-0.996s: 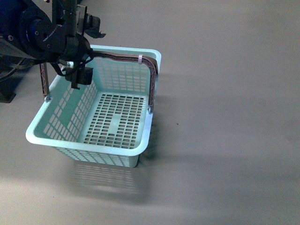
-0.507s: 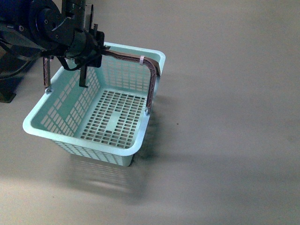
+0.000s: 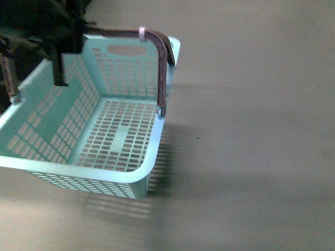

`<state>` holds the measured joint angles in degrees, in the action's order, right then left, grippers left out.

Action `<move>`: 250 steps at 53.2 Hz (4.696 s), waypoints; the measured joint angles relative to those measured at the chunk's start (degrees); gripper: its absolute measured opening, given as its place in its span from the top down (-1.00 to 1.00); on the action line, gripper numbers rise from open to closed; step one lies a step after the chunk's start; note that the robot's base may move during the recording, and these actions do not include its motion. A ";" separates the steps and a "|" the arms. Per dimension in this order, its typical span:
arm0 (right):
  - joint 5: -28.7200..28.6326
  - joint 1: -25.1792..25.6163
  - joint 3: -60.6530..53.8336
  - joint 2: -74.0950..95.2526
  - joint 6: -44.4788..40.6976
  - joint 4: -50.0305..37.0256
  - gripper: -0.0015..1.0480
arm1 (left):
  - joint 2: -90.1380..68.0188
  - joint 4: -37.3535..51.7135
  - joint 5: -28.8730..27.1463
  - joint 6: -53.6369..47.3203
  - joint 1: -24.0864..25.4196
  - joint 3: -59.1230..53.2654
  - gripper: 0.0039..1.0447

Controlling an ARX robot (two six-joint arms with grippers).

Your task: Pick lemon and mango into basket

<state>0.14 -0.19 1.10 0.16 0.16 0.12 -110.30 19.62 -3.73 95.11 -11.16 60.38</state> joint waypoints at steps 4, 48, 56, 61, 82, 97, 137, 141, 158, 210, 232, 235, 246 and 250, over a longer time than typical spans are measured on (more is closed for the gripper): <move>0.00 0.00 0.02 0.00 0.00 0.00 -0.83 | 7.96 -1.81 0.94 0.28 1.11 -3.78 0.89; 0.00 0.00 0.02 0.00 0.00 0.00 -0.83 | 41.64 -23.63 6.93 -10.62 8.66 -7.02 0.90; 0.00 0.00 0.02 0.00 0.00 0.00 -0.83 | 41.64 -23.63 6.95 -10.69 8.66 -7.02 0.90; 0.00 0.00 0.02 0.00 0.00 0.00 -0.83 | 41.64 -23.63 6.93 -10.69 8.66 -7.02 0.90; 0.00 0.00 0.00 0.00 0.00 0.00 -0.83 | 41.62 -23.63 6.93 -10.91 8.66 -7.02 0.90; 0.00 0.00 0.00 0.00 0.02 0.00 -0.83 | 41.62 -23.63 6.91 -10.91 8.66 -7.02 0.90; 0.00 0.00 0.00 0.00 0.02 0.00 -0.83 | 41.62 -23.63 6.91 -10.93 8.66 -6.99 0.90; 0.00 0.00 0.00 0.00 0.00 0.00 -0.83 | 41.62 -23.63 6.91 -10.93 8.66 -6.99 0.90; 0.04 0.00 0.00 0.00 0.00 0.00 -0.83 | 41.62 -23.63 6.93 -10.93 8.66 -6.99 0.90; 0.20 0.00 0.00 0.00 0.00 -0.02 -0.83 | 41.59 -23.63 8.46 -10.56 8.15 -6.75 0.90; 0.00 0.00 0.00 -0.02 0.00 -0.07 -0.83 | 41.53 -23.65 6.82 -10.99 8.59 -6.73 0.90; 0.00 0.00 0.00 0.13 -0.02 -0.04 -0.83 | 41.53 -23.65 6.86 -11.08 8.59 -6.73 0.90; -0.04 -0.02 0.00 0.04 0.00 0.00 -0.83 | 41.53 -23.63 6.97 -11.04 8.59 -6.73 0.90; 0.00 0.00 0.00 0.02 0.00 -0.02 -0.83 | 41.53 -23.63 6.95 -11.06 8.59 -6.73 0.90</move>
<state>0.14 -0.19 1.10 0.19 0.16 0.10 -68.77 -4.01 3.22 84.05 -2.57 53.65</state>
